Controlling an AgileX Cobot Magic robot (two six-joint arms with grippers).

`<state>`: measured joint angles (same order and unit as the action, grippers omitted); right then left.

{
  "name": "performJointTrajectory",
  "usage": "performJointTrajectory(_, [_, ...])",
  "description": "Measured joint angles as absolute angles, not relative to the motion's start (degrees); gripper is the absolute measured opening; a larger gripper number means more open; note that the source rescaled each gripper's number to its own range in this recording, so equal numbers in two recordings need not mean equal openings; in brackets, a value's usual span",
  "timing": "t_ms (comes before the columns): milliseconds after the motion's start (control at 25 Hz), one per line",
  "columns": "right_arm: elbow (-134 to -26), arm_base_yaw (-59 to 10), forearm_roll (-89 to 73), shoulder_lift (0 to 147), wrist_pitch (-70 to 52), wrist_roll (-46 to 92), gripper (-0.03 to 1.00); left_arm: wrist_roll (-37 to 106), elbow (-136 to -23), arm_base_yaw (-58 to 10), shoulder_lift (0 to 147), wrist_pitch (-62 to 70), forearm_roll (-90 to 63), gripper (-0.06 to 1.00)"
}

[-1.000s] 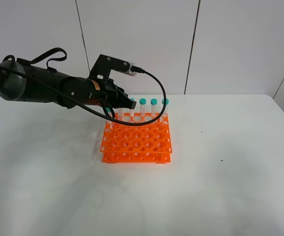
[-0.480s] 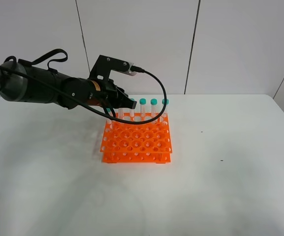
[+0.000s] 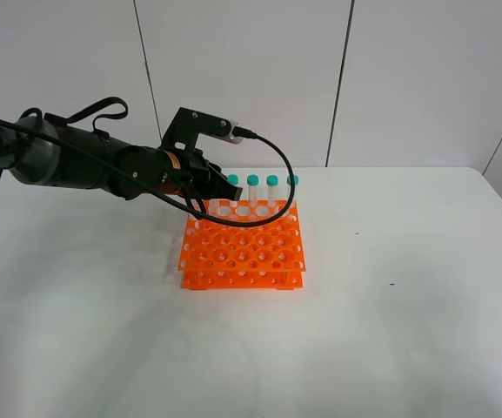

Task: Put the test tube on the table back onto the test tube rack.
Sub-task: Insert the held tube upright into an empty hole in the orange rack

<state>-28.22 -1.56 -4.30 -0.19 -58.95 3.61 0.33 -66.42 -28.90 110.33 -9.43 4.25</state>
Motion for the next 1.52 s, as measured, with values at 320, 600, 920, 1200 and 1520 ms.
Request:
performJointTrajectory(320, [-28.2,-1.6,-4.3,-0.2,-59.0,3.6,1.00,0.3,-66.4,-28.9,110.4,-9.4,4.3,0.01])
performJointTrajectory(600, [-28.2,-1.6,-4.3,-0.2,-59.0,3.6,1.00,0.3,-66.4,-28.9,112.6,-10.2,4.3,0.01])
performJointTrajectory(920, [-28.2,-1.6,-4.5,-0.2,-59.0,3.6,1.00,0.3,-66.4,-28.9,113.3,-11.0,4.3,0.01])
performJointTrajectory(1200, [-28.2,-1.6,-4.5,-0.2,-59.0,3.6,1.00,-0.5,-66.8,-28.9,113.8,-11.5,2.1,0.01])
performJointTrajectory(1520, [-28.2,-1.6,-4.5,-0.2,-59.0,3.6,1.00,-2.4,-66.8,-28.9,113.9,-11.7,0.0,0.01])
